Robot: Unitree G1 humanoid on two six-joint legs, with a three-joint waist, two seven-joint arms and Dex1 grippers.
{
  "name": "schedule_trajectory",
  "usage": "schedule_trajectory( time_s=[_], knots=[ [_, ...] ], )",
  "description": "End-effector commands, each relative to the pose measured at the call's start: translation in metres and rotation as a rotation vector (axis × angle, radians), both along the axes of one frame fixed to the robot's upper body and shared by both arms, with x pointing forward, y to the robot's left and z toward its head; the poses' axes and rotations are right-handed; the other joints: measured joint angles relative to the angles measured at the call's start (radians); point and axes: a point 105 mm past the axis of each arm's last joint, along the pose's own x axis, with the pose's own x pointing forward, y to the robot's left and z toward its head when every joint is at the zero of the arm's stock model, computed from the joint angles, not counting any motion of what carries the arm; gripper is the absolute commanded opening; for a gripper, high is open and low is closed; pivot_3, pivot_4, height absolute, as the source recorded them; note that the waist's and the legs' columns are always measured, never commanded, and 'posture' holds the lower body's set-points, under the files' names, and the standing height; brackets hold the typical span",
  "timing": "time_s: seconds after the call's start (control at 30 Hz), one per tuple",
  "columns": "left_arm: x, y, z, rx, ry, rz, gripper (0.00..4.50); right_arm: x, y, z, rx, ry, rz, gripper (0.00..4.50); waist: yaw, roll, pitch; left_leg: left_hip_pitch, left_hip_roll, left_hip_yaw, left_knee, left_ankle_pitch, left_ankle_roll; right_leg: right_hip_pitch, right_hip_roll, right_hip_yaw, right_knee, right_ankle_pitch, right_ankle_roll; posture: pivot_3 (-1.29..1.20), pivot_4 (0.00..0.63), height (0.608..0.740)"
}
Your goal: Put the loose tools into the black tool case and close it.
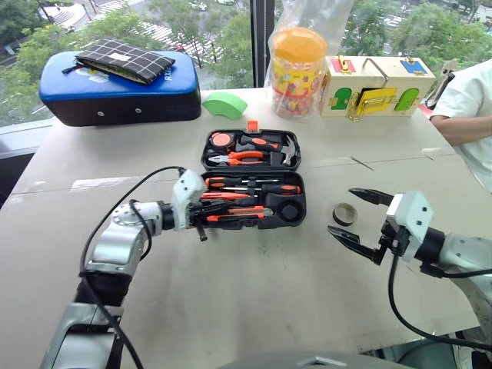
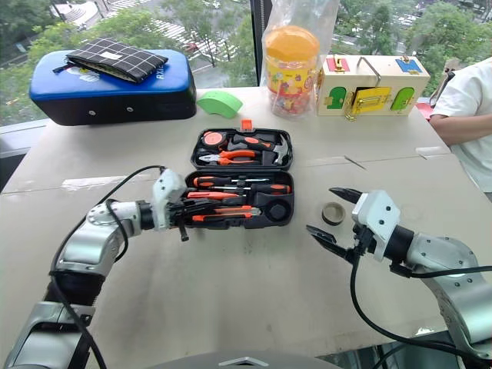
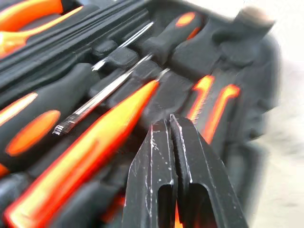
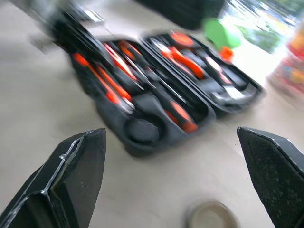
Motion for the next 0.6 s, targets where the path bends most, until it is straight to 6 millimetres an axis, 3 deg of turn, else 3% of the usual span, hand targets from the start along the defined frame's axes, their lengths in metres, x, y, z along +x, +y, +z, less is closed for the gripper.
schedule_trajectory(
  time_s=[0.03,0.1,0.13,0.17,0.2,0.27,0.4,0.6],
  knots=[
    [-0.032,-0.017,0.042,-0.045,-0.078,-0.168,1.29,0.007,0.000,-0.007,-0.032,0.059,-0.015,4.50,0.000,0.002,0.002,0.000,0.000,0.000,0.000,0.000,0.000,-0.001,0.000,0.000,0.000,0.000,0.000,0.00,0.150,0.740],
    [-0.050,-0.026,0.053,-0.035,-0.078,-0.222,2.19,0.016,-0.003,-0.023,-0.115,0.130,-0.070,4.50,0.003,0.004,0.004,0.000,0.000,0.000,0.000,0.000,0.000,0.000,0.000,0.000,0.000,0.000,0.000,0.00,0.150,0.740],
    [-0.059,-0.030,0.056,-0.021,-0.074,-0.259,2.36,0.020,-0.002,-0.028,-0.137,0.160,-0.080,4.50,0.002,0.005,0.005,0.000,0.000,0.000,0.000,0.000,0.000,0.000,-0.001,0.000,0.000,0.000,0.000,0.00,0.150,0.740],
    [-0.068,-0.035,0.060,-0.005,-0.074,-0.296,2.99,0.022,0.000,-0.033,-0.155,0.202,-0.070,4.50,0.001,0.005,0.005,0.000,0.000,0.000,0.000,0.000,0.000,0.000,-0.001,0.000,0.000,0.000,0.000,0.00,0.150,0.740],
    [-0.075,-0.039,0.061,0.007,-0.069,-0.324,3.32,0.025,0.002,-0.037,-0.166,0.234,-0.060,4.50,0.002,0.006,0.005,0.000,-0.001,0.000,0.000,0.000,0.000,0.000,-0.001,0.000,0.000,0.000,-0.001,0.00,0.150,0.740],
    [-0.083,-0.044,0.063,0.027,-0.063,-0.353,3.32,0.029,0.003,-0.043,-0.181,0.291,-0.065,4.50,0.004,0.006,0.006,0.000,-0.001,0.000,0.000,0.000,0.000,0.000,-0.001,0.000,-0.001,0.000,-0.001,0.00,0.150,0.740],
    [-0.089,-0.052,0.062,0.049,-0.090,-0.344,3.35,0.044,-0.002,-0.054,-0.202,0.396,-0.120,3.28,0.002,0.004,0.007,0.000,-0.002,0.000,0.000,0.000,0.000,0.000,-0.001,0.000,-0.002,0.000,-0.001,0.00,0.150,0.740],
    [-0.092,-0.050,0.056,0.041,-0.078,-0.249,3.35,0.046,-0.003,-0.043,-0.219,0.390,-0.096,0.12,0.003,0.003,0.008,0.000,-0.002,0.000,-0.001,0.000,0.000,0.000,0.000,0.000,-0.003,0.000,-0.001,0.00,0.150,0.740]
  ],
)
